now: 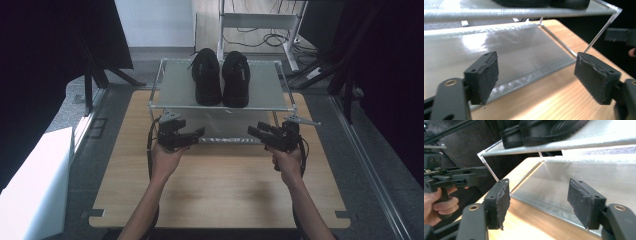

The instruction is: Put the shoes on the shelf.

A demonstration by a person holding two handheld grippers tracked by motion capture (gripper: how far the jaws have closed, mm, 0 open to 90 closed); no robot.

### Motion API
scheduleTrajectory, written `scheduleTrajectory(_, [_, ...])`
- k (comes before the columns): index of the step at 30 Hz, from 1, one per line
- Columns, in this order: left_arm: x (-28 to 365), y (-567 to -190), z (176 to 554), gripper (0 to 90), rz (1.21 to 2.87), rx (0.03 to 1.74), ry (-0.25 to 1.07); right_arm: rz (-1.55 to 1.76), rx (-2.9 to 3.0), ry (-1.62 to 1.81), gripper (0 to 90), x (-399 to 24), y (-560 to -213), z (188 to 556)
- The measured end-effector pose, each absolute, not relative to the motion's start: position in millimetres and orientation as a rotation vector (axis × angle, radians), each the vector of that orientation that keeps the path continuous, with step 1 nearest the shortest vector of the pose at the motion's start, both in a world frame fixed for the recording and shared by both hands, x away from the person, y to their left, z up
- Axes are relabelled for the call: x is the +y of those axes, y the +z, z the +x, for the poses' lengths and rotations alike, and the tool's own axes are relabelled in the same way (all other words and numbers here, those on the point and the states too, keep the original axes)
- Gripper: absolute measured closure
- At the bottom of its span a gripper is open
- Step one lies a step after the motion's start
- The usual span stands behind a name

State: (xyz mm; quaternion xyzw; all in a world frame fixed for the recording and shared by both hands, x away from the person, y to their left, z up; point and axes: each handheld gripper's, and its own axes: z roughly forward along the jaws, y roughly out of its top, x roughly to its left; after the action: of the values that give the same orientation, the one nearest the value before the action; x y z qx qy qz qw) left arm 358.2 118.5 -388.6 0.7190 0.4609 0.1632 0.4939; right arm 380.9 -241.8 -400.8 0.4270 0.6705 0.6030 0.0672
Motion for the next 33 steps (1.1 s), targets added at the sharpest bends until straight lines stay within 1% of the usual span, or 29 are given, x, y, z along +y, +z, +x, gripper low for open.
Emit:
scheduleTrajectory(9, [130.8, -399.7, 326.7, 6.9, 1.804, 1.139, 0.456, 1.227, 2.082, 1.695, 18.1, -258.3, -404.5, 352.8])
scheduleTrajectory(16, [134.8, -413.8, 302.7, 1.6, 1.86, 1.126, 0.497, 1.183, 2.136, 1.585, 14.7, -269.1, -415.9, 332.0])
scheduleTrajectory(28, [133.0, -458.3, 280.9, 0.0, 1.951, 1.103, 0.504, 1.178, 2.222, 1.44, 12.5, -281.0, -445.5, 307.3])
scheduleTrajectory(31, [131.4, -466.1, 276.2, 0.0, 1.984, 1.092, 0.516, 1.179, 2.246, 1.386, 7.7, -281.3, -454.8, 302.6])
scheduleTrajectory(33, [131.6, -471.5, 273.4, 0.0, 1.977, 1.091, 0.489, 1.182, 2.263, 1.346, 6.0, -281.1, -461.6, 299.3])
